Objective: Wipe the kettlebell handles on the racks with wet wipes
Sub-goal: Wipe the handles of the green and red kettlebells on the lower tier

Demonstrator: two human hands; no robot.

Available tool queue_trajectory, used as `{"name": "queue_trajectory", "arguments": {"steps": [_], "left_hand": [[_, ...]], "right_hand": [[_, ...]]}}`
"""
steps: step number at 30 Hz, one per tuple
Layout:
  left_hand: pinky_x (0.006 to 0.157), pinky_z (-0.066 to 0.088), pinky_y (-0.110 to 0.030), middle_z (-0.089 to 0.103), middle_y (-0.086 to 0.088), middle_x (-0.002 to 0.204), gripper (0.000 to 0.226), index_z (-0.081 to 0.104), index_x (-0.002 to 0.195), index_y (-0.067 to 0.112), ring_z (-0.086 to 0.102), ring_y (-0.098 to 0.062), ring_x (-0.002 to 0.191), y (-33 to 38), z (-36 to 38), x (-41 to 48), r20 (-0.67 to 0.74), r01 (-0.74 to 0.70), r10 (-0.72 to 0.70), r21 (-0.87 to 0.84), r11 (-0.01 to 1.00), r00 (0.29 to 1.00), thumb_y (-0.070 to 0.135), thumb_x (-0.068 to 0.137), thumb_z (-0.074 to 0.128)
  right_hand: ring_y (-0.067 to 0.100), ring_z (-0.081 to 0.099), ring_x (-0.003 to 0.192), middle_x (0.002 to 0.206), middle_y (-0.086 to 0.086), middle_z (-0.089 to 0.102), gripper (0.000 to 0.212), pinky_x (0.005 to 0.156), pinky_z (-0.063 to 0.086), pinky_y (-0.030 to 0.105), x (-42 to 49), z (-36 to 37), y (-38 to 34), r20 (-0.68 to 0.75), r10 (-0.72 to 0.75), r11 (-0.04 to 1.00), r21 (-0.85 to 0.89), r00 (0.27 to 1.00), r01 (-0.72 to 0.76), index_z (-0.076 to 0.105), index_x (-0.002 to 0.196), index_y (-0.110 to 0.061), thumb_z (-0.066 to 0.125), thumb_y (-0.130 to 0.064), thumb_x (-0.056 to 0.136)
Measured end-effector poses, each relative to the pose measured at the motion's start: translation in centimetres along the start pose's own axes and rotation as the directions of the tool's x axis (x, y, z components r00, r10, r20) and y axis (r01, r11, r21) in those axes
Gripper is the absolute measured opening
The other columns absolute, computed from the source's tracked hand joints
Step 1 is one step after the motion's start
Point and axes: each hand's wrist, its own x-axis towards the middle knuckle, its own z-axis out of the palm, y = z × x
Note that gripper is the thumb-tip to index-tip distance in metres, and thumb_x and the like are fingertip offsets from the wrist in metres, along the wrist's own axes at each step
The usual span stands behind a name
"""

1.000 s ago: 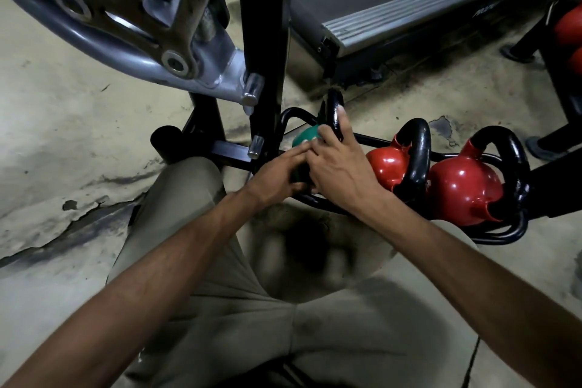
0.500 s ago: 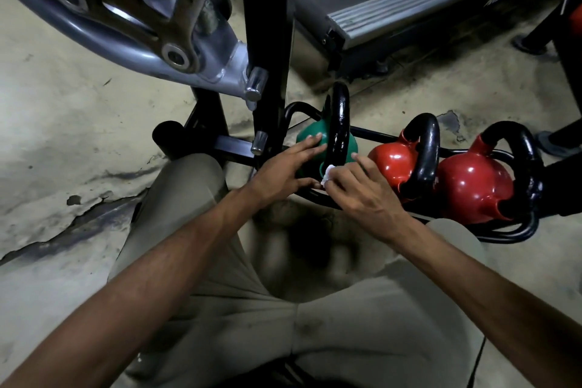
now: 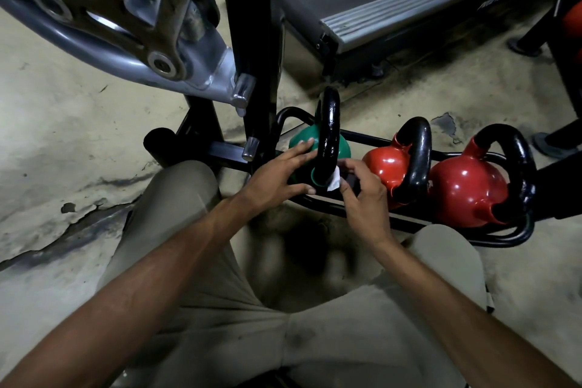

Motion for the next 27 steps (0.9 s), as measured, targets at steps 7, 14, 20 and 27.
{"name": "queue_trajectory", "arguments": {"steps": [7,14,20,27], "left_hand": [[0.124,0.023,-0.021,0.026,0.018,0.168,0.083,0.046,0.155,0.028,0.018,0.001,0.155,-0.1,-0.1,0.1,-0.017,0.015,-0.017,-0.082,0.996,1.000,0.027,0.082,0.086],[0.123,0.020,-0.018,0.021,0.020,0.169,0.089,0.040,0.158,0.032,0.015,0.001,0.156,-0.3,0.1,0.1,0.011,0.023,-0.022,-0.060,0.998,1.000,0.029,0.082,0.086],[0.123,0.020,-0.019,0.023,0.019,0.168,0.086,0.041,0.157,0.032,0.016,0.002,0.155,-0.3,0.0,0.3,0.014,0.018,-0.018,-0.069,0.997,1.000,0.033,0.083,0.085],[0.120,0.015,-0.009,0.026,0.016,0.167,0.082,0.044,0.156,0.028,0.020,0.002,0.153,0.1,0.3,0.3,-0.041,0.021,-0.022,-0.031,0.999,0.999,0.028,0.084,0.084]], "right_hand": [[0.008,0.072,0.103,0.109,-0.001,0.078,0.030,0.086,0.055,0.020,4.7,-0.8,-3.7,0.423,0.204,0.738,0.526,0.883,-0.422,0.073,0.117,-0.006,0.049,0.003,0.101],[0.003,0.070,0.102,0.103,-0.013,0.078,0.033,0.092,0.052,0.023,6.3,-1.5,-2.5,0.533,0.106,0.852,0.387,0.839,-0.353,0.073,0.106,-0.026,0.055,0.000,0.099],[0.007,0.070,0.102,0.107,-0.003,0.077,0.027,0.092,0.053,0.025,6.5,-2.0,-2.8,0.572,0.041,0.886,0.358,0.819,-0.294,0.075,0.109,-0.012,0.057,0.005,0.098],[0.020,0.068,0.078,0.086,0.003,0.072,0.006,0.079,0.057,0.057,2.8,-1.1,-0.5,0.251,0.142,0.938,0.274,0.957,-0.211,0.069,0.091,-0.021,0.069,-0.020,0.096]]}}
